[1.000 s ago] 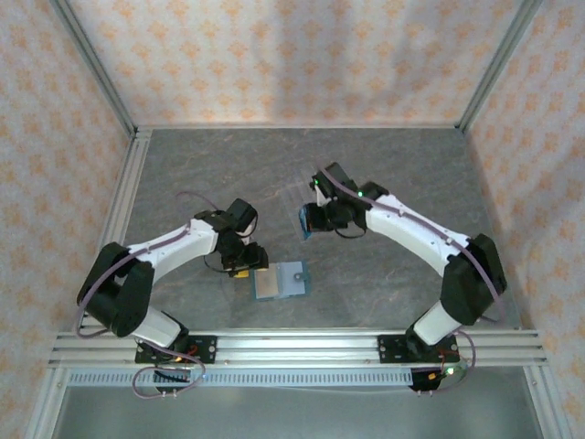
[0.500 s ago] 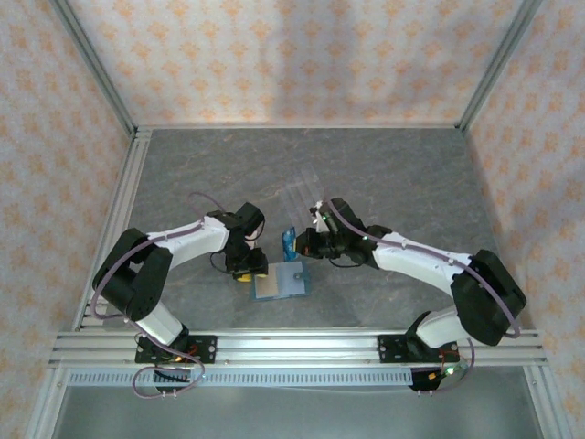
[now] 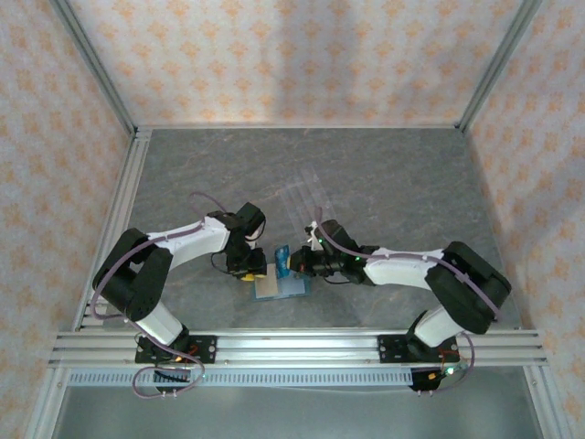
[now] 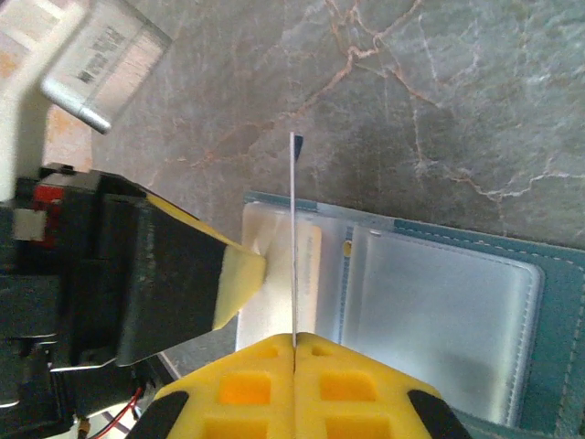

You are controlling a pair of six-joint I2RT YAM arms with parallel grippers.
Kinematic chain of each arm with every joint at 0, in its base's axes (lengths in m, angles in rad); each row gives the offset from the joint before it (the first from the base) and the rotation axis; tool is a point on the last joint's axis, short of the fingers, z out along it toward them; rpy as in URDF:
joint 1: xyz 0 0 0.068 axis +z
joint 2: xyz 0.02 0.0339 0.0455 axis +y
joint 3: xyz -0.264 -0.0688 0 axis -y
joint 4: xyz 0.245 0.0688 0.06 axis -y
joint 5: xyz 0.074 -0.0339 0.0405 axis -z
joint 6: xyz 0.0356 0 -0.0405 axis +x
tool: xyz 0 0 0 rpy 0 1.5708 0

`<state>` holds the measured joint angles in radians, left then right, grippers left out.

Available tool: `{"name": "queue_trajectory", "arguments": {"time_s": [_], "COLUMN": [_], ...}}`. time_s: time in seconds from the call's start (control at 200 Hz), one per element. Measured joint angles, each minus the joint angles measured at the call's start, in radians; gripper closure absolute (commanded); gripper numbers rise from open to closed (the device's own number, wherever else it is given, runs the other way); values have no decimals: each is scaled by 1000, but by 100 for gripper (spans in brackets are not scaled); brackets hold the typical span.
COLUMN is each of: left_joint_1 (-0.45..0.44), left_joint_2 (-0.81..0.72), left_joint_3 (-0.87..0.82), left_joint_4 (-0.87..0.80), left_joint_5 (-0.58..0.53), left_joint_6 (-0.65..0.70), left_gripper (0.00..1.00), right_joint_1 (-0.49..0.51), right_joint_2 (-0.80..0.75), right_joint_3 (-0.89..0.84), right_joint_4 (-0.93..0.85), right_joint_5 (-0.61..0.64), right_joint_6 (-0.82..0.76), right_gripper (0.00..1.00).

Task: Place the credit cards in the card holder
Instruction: Insert the credit card into the card slot.

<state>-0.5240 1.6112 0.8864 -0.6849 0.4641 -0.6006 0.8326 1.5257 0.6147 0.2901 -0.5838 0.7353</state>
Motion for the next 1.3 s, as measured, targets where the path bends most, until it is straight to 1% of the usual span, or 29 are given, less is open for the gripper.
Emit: {"name": "queue_trajectory", "arguments": {"time_s": [0.155,0.305,0.651,0.916,1.301], "left_joint_1": [0,0,0,0,0], "left_joint_2": [-1,-2,-8,-7,-7], "left_joint_3": [-5,-7,-13,-13,-13], "left_joint_4": [6,10,17,18,19], "left_joint_5": [3,3,3,3,4], "left_joint_6": [0,0,-3,-3,-3], "left_gripper": [73,73,73,73,73], "right_joint_1": [16,20,23,48,53], "right_joint_2": [46,66,71,58,49], "right_joint_3": [-6,-6,-7,-39,-60], "right_joint_4": [70,97,98,73,66], "right_joint_5": [0,1,-1,-9,-32], "right_joint_6": [18,24,23,20,20], "right_gripper": [100,100,100,100,100]}}
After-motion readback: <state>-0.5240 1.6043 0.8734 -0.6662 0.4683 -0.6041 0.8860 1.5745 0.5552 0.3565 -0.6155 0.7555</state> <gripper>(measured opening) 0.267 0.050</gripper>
